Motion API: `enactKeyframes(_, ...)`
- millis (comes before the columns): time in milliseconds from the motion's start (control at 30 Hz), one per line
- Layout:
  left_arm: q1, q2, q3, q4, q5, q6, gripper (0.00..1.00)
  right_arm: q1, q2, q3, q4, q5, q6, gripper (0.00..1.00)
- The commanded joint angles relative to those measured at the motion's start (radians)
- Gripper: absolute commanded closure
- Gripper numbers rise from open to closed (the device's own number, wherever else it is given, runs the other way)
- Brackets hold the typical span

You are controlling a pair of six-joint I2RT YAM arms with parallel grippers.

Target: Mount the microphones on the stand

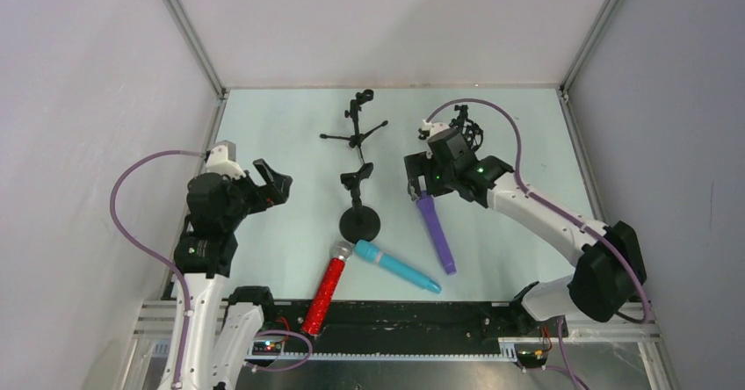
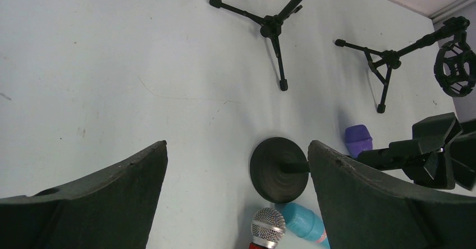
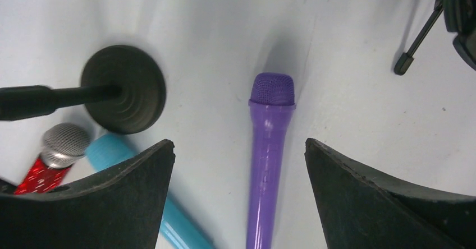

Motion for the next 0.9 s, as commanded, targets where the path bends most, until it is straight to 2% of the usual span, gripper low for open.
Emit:
enactKeyframes(0, 0.011, -0.011, 0.0, 0.015, 0.018, -0.014, 0.02, -0.038, -0.088, -0.016, -0.046, -0.148, 0.05, 0.1)
enactKeyframes(300, 0.011, -0.009, -0.001, 0.015, 0.021, -0.015, 0.02, -0.099, -0.138, -0.163, -0.072, -0.193, 0.047, 0.09)
enactKeyframes(667, 0.01, 0.005, -0.001, 0.015, 0.02, -0.018, 0.02, -0.083, -0.013, -0.218, -0.036, -0.2, 0.065, 0.09)
enactKeyframes(867, 0.01, 0.019, 0.0, 0.015, 0.024, -0.016, 0.02, -0.037, 0.065, -0.201, -0.015, -0.136, 0.072, 0.09)
